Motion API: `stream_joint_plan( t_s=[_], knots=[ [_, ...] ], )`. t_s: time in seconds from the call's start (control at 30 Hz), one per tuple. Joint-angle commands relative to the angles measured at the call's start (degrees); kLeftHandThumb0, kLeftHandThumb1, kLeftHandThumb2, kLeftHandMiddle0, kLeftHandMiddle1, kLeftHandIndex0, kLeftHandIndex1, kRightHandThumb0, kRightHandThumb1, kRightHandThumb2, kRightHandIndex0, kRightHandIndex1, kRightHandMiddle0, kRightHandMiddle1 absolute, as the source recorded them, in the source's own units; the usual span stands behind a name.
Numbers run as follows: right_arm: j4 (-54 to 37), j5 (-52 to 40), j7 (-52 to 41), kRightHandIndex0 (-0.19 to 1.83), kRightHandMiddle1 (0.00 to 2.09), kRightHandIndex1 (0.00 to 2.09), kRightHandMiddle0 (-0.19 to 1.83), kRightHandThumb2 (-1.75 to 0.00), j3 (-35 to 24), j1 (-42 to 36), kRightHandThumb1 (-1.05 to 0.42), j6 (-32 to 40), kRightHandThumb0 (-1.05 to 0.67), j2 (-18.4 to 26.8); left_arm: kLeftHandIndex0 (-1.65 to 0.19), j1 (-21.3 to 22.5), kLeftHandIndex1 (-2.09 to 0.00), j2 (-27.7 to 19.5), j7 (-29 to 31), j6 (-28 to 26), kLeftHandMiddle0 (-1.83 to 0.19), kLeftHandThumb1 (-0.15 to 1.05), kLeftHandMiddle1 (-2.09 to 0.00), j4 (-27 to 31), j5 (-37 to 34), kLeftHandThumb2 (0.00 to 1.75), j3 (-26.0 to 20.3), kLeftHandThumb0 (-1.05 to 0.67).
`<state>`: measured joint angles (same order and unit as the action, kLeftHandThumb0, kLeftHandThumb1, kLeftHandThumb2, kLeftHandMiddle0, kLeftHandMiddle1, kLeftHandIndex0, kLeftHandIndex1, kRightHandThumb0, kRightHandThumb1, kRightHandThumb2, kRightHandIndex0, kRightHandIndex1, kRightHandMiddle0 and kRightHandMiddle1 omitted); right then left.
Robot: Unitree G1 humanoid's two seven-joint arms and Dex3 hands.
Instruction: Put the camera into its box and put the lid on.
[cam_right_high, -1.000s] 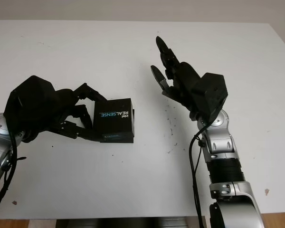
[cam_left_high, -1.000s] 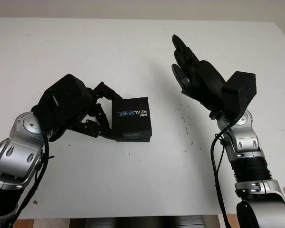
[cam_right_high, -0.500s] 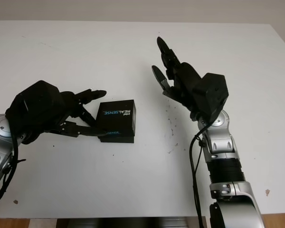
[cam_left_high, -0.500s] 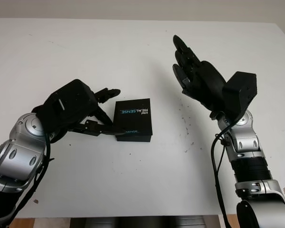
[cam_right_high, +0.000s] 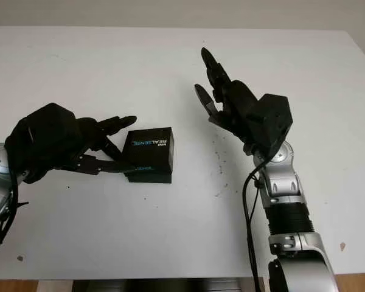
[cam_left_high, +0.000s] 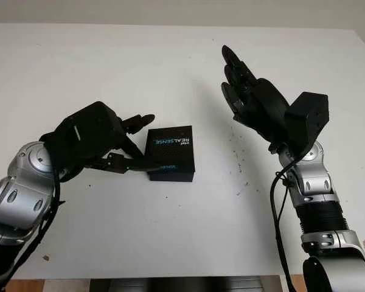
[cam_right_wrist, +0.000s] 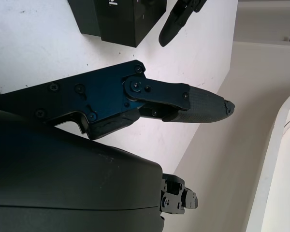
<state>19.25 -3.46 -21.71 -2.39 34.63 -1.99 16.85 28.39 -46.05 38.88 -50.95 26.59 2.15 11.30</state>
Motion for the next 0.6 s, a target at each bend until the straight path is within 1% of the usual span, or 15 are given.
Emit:
stream_joint_plan(
  t_s=[0.0, 0.07, 0.13, 0.23, 0.3, 0.47, 0.57],
  knots=[
    [-1.1, -0.5, -0.1, -0.18, 0.05, 0.05, -0.14, -0.55, -0.2, 0.1, -1.05, 0.2, -0.73, 0.2, 0.17, 0.7, -0.02, -2.8, 3.0, -1.4, 0.15, 1.05, -0.03, 1.4, -0.8, 0.29, 1.3, -0.61],
    [-1.1, -0.4, -0.1, -0.18, 0.05, 0.05, -0.13, -0.56, -0.2, 0.1, -1.05, -0.1, -0.72, 0.2, 0.19, 2.3, -0.01, -4.8, 6.1, -2.6, 0.18, 1.05, -0.02, 2.6, -1.9, 0.27, 1.6, -0.64],
    [-1.0, -0.2, -0.1, -0.18, 0.05, 0.05, -0.14, -0.56, -0.1, 0.2, -1.05, -0.2, -0.72, 0.2, 0.19, 3.4, 0.0, -6.9, 8.8, -2.5, 0.19, 1.05, -0.01, 3.6, -2.6, 0.22, 1.9, -0.67],
    [-0.9, -0.2, 0.0, -0.17, 0.05, 0.05, -0.14, -0.56, -0.1, 0.3, -1.05, -0.1, -0.73, 0.3, 0.19, 3.8, 0.0, -9.0, 12.4, 0.3, 0.19, 1.05, 0.0, 3.9, -4.3, 0.14, 1.1, -0.66],
    [-1.1, -0.3, -0.1, -0.17, 0.05, 0.05, -0.14, -0.56, -0.1, 0.3, -1.05, -0.1, -0.73, 0.3, 0.19, 4.3, 0.0, -10.5, 14.4, 0.7, 0.19, 1.05, 0.0, 4.4, -5.3, 0.11, 0.9, -0.64],
    [-0.9, -0.6, -0.4, -0.18, 0.05, 0.05, -0.15, -0.56, -0.3, 0.4, -1.05, 0.0, -0.72, 0.1, 0.19, 5.2, 0.0, -12.8, 16.0, -2.2, 0.19, 1.04, 0.0, 6.7, -6.6, 0.07, 1.4, -0.54],
    [-0.9, -0.6, -0.4, -0.18, 0.05, 0.05, -0.14, -0.56, -0.2, 0.3, -1.05, 0.2, -0.72, 0.1, 0.19, 4.6, 0.0, -12.6, 15.5, -1.5, 0.19, 1.05, 0.0, 6.4, -6.9, 0.08, 1.0, -0.51]
  ],
)
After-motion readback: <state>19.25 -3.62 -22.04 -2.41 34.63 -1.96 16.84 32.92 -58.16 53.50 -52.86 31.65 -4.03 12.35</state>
